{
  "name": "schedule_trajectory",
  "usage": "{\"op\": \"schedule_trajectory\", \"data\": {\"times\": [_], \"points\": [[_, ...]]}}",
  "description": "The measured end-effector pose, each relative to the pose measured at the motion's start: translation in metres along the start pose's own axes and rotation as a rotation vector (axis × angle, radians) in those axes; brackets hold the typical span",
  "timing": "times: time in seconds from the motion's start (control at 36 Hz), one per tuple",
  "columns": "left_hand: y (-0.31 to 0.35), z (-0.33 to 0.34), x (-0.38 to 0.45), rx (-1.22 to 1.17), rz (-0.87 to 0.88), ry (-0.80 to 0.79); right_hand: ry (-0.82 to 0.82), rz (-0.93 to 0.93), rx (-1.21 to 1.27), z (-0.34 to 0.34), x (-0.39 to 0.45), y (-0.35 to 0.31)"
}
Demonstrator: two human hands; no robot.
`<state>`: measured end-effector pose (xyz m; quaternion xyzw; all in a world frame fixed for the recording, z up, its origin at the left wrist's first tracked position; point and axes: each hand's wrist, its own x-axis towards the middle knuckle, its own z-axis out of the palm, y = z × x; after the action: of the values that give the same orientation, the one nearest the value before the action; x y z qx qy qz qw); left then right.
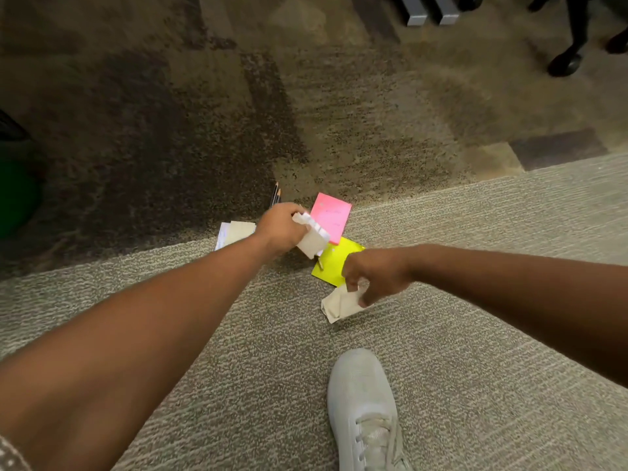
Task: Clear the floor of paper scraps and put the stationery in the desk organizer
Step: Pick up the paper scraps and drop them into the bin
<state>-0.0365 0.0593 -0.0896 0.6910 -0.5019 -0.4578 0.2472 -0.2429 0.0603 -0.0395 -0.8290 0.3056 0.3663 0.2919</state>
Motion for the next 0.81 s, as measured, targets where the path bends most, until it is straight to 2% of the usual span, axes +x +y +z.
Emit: {"op": "schedule_trajectory", "data": {"times": [0.08,0.17,0.22,0.31,0.42,0.69,0.81], "points": [[-0.009,-0.021,0.001,-0.155,-0.091,0.035,0.069,-0.081,-0.233,0.014,0.008,-0.016],[-0.013,-0.043,-0.001,-0.372,-0.235,0.117,0.198,-0.087,-0.49,0.028,0.011,-0.028],[-0.015,-0.058,0.0,-0.455,-0.289,0.161,0.266,-0.12,-0.529,0.037,0.014,-0.031],[-0.021,-0.077,0.002,-0.488,-0.332,0.167,0.262,-0.131,-0.519,0.038,0.016,-0.032],[-0.029,-0.084,0.003,-0.313,-0.348,0.116,0.225,-0.085,-0.487,0.023,0.011,-0.029],[-0.048,-0.083,0.0,0.39,-0.233,0.062,0.404,-0.141,-0.47,-0.017,0.006,-0.012],[-0.047,-0.084,-0.001,0.505,-0.193,0.076,0.429,-0.127,-0.427,-0.033,0.004,-0.007]]}}
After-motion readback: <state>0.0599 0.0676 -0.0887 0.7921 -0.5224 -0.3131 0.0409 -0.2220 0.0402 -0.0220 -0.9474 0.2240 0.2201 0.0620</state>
